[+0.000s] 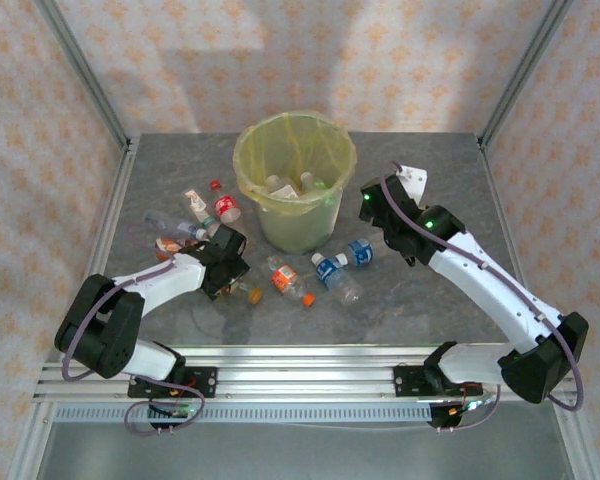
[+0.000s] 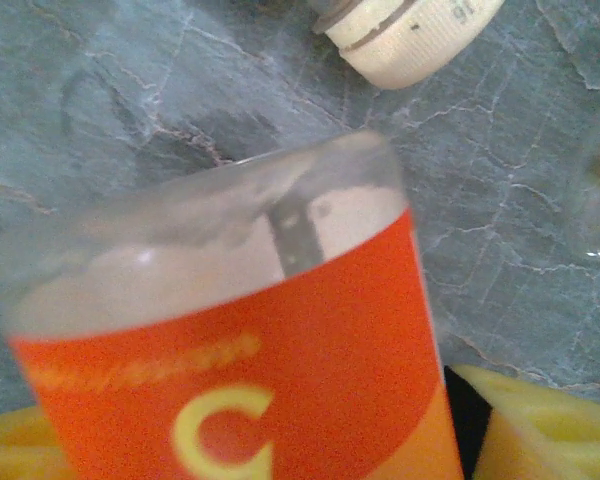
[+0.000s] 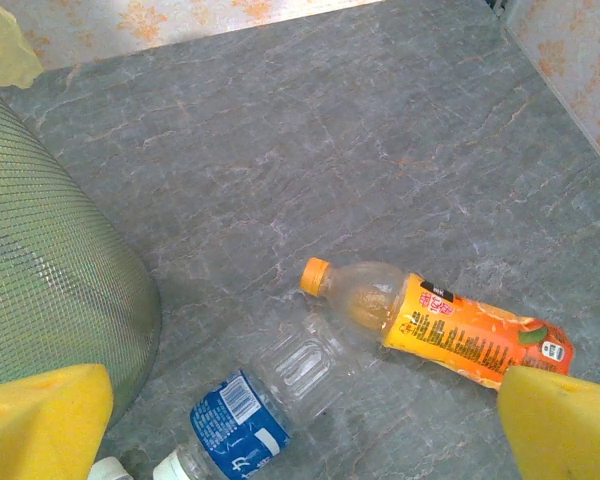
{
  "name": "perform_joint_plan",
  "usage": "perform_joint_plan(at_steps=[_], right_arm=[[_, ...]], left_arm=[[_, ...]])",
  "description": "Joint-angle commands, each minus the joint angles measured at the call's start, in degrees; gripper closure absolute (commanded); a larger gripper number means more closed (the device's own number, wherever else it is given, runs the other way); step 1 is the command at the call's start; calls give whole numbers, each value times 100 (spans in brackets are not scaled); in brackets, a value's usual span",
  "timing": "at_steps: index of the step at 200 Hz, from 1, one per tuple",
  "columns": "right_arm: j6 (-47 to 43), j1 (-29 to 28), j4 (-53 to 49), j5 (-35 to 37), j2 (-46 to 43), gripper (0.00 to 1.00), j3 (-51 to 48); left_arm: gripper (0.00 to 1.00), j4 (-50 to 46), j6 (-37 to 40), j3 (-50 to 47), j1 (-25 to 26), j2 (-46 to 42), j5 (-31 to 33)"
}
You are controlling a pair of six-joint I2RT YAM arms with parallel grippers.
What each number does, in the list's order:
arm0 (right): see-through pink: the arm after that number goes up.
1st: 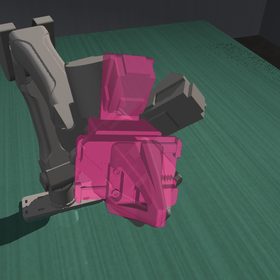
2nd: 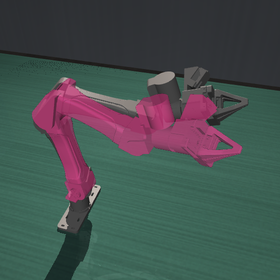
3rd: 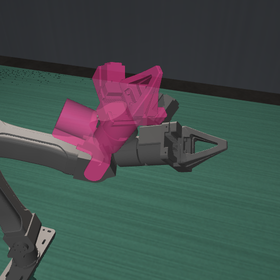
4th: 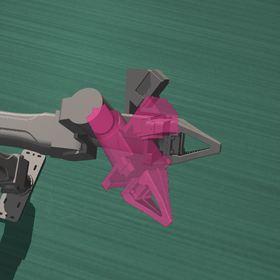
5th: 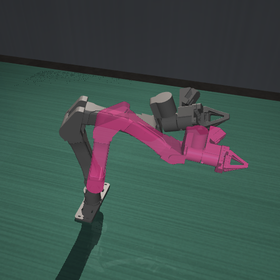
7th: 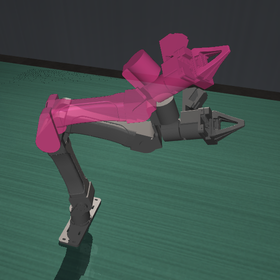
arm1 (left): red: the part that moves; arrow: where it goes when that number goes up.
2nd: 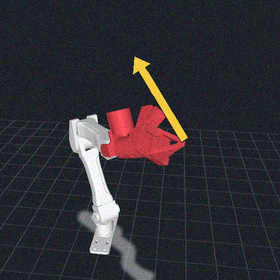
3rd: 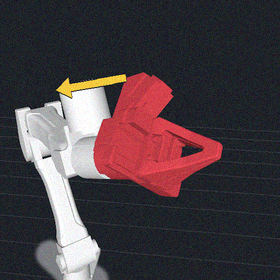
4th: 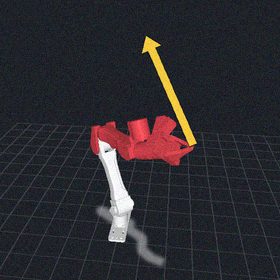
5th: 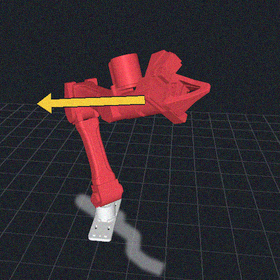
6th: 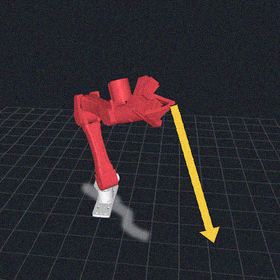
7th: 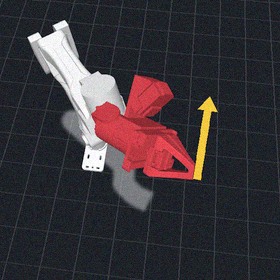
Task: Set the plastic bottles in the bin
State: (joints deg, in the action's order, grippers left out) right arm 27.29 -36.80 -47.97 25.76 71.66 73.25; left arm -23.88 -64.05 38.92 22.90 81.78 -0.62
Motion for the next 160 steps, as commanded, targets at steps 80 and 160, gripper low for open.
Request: perform_joint_plan(at_steps=[80, 160], right_arm=[[176, 15, -120, 215, -24, 1, 123], [224, 15, -29, 197, -121, 1, 40]], left_arm=[[43, -1209, 386, 421, 57, -1494, 1125], [43, -1542, 2870, 2335, 57, -2324, 1766]])
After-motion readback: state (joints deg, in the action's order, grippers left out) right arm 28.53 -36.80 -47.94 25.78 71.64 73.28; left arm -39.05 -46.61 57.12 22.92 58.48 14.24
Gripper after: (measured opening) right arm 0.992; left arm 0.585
